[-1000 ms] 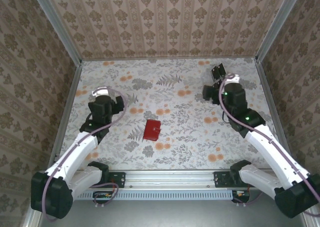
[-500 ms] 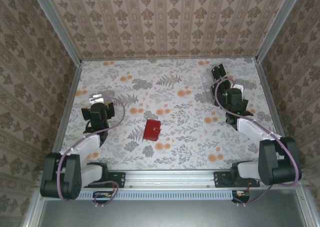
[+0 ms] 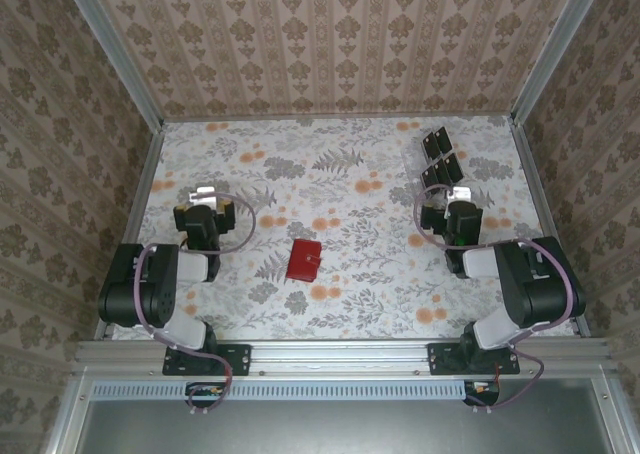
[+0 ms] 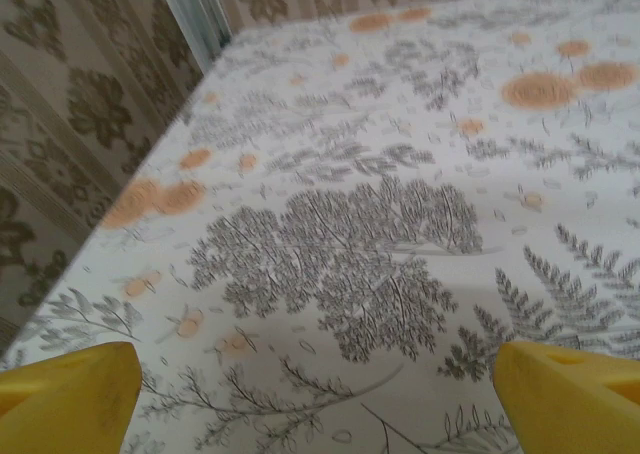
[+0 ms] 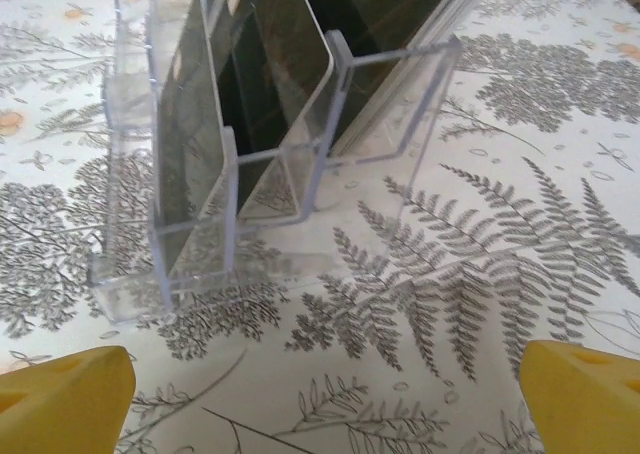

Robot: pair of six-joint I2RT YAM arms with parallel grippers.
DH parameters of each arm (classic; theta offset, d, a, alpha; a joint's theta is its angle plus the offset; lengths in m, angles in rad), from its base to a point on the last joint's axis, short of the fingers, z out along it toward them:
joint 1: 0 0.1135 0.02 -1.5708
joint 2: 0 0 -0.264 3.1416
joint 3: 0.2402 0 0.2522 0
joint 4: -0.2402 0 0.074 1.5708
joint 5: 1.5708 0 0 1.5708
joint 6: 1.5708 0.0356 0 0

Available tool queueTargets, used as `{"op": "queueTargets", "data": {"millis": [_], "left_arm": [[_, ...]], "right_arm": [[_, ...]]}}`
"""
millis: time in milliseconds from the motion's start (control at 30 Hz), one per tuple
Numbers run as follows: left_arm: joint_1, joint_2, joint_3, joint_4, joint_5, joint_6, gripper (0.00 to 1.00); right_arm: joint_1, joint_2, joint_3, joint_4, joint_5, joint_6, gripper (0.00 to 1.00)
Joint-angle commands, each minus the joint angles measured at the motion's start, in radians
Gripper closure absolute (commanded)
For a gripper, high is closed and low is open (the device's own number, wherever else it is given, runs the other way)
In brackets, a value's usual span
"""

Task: Put the credit cards into the card holder
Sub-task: Reset both arms

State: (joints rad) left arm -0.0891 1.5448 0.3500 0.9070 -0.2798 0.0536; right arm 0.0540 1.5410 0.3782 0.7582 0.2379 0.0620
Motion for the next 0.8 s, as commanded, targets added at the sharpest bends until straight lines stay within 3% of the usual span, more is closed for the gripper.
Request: {"op": "queueTargets", "data": {"millis": [0, 767], "left_arm": [[0.048, 0.006, 0.037, 0.008, 0.108, -0.018, 0.00], [0.052, 0.002, 0.041, -0.007, 0.126, -0.023, 0.00]], "right_arm": [[-0.026, -0.002, 0.025, 0.113, -0.078, -0.007, 0.00], [-0.029, -0.013, 0.024, 0.105, -0.114, -0.018, 0.00]]}}
